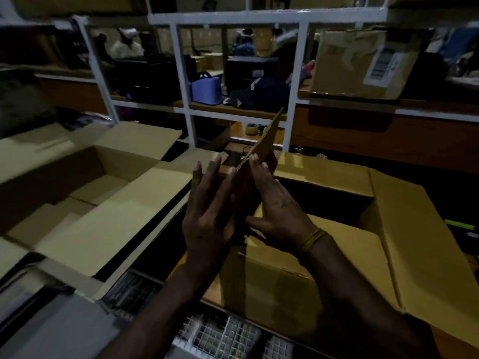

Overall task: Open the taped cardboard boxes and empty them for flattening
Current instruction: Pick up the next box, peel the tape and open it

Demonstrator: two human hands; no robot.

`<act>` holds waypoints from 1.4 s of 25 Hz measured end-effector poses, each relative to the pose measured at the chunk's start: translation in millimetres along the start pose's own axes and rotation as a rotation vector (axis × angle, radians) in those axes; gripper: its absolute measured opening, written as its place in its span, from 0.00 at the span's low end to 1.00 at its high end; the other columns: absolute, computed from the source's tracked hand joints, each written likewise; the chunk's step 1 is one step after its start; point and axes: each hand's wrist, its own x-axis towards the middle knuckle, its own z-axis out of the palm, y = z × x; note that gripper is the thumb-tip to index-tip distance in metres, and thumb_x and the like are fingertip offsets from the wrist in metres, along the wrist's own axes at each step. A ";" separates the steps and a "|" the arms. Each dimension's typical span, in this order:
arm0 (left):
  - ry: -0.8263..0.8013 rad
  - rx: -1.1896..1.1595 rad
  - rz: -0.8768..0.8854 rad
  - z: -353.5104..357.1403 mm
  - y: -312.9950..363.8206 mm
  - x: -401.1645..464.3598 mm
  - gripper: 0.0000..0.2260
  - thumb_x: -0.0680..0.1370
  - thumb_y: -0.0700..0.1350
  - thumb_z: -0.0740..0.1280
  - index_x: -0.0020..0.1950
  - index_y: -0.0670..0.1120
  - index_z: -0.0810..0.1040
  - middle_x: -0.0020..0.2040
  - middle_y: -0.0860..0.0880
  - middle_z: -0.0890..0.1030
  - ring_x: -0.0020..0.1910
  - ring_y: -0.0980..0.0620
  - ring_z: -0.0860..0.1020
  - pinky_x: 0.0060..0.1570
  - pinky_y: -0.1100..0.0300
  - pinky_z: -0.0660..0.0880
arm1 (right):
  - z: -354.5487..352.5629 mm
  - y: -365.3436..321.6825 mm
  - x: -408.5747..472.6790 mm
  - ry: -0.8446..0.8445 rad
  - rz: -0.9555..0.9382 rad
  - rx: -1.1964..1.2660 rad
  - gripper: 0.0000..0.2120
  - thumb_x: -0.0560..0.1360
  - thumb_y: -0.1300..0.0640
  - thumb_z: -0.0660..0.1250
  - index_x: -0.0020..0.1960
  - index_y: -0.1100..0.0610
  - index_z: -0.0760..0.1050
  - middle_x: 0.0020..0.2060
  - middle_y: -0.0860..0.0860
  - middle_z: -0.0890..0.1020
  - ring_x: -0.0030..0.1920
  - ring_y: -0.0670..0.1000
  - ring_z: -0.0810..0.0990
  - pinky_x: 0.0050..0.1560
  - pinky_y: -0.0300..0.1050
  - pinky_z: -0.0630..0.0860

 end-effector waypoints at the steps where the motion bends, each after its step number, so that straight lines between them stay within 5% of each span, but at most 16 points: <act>1: 0.015 0.053 0.011 -2.3 -7.5 0.9 0.18 0.81 0.40 0.65 0.70 0.35 0.72 0.75 0.35 0.65 0.78 0.37 0.57 0.75 0.48 0.61 | 4.9 -2.2 5.6 -0.017 -0.017 -0.019 0.53 0.73 0.50 0.73 0.79 0.42 0.34 0.79 0.41 0.38 0.79 0.47 0.38 0.77 0.61 0.53; 6: -0.028 0.322 -0.079 -7.6 -41.8 -12.9 0.21 0.79 0.43 0.67 0.72 0.44 0.73 0.78 0.41 0.62 0.79 0.38 0.51 0.75 0.38 0.54 | 31.1 -4.7 19.1 -0.156 -0.066 -0.085 0.49 0.74 0.46 0.71 0.78 0.37 0.37 0.79 0.40 0.39 0.79 0.47 0.40 0.77 0.57 0.55; 12: -0.277 0.568 -0.249 -10.8 -67.0 -33.0 0.13 0.77 0.52 0.66 0.60 0.55 0.82 0.77 0.41 0.64 0.79 0.37 0.50 0.76 0.39 0.42 | 46.2 2.0 23.6 -0.265 -0.017 -0.074 0.33 0.78 0.41 0.65 0.78 0.38 0.53 0.80 0.43 0.53 0.74 0.50 0.65 0.71 0.51 0.68; 16: -0.488 0.424 -0.374 -4.2 -70.6 -43.5 0.12 0.79 0.53 0.66 0.60 0.54 0.82 0.71 0.43 0.74 0.71 0.40 0.69 0.72 0.41 0.58 | 56.8 6.3 21.6 -0.305 0.055 -0.070 0.26 0.78 0.37 0.59 0.75 0.40 0.62 0.77 0.43 0.60 0.74 0.47 0.64 0.71 0.55 0.67; 19: -0.552 0.245 -0.496 -4.2 -71.7 -46.2 0.14 0.80 0.54 0.64 0.62 0.54 0.81 0.67 0.48 0.77 0.65 0.46 0.74 0.59 0.51 0.74 | 59.2 5.6 21.6 -0.324 0.106 -0.032 0.22 0.79 0.39 0.59 0.73 0.42 0.67 0.75 0.44 0.62 0.73 0.47 0.63 0.70 0.47 0.66; 24: -0.622 0.062 -0.620 -8.0 -80.1 -44.4 0.13 0.79 0.57 0.64 0.61 0.59 0.80 0.55 0.56 0.83 0.46 0.58 0.80 0.38 0.62 0.72 | 58.1 2.0 20.9 -0.349 0.148 0.012 0.18 0.80 0.46 0.61 0.69 0.46 0.73 0.72 0.46 0.66 0.72 0.45 0.62 0.63 0.39 0.61; 27: -0.667 -0.119 -0.729 -9.4 -84.8 -41.9 0.12 0.78 0.57 0.65 0.60 0.60 0.80 0.56 0.55 0.82 0.48 0.59 0.81 0.40 0.63 0.73 | 57.5 -0.9 21.4 -0.349 0.192 0.032 0.17 0.80 0.46 0.62 0.67 0.46 0.74 0.71 0.46 0.66 0.71 0.45 0.63 0.61 0.39 0.63; 31: -0.736 0.025 -0.579 -9.5 -87.4 -30.9 0.15 0.78 0.59 0.63 0.64 0.62 0.76 0.62 0.57 0.78 0.51 0.56 0.80 0.47 0.57 0.77 | 49.5 2.6 14.3 -0.298 0.310 0.064 0.24 0.78 0.38 0.63 0.72 0.39 0.66 0.77 0.44 0.58 0.73 0.48 0.61 0.70 0.48 0.65; 35: -0.813 0.103 -0.380 0.3 -74.3 -6.4 0.19 0.78 0.60 0.62 0.69 0.63 0.71 0.70 0.57 0.71 0.60 0.53 0.77 0.53 0.54 0.74 | 26.4 21.7 3.2 -0.216 0.625 -0.222 0.27 0.77 0.33 0.59 0.74 0.40 0.64 0.72 0.48 0.68 0.73 0.53 0.65 0.76 0.61 0.53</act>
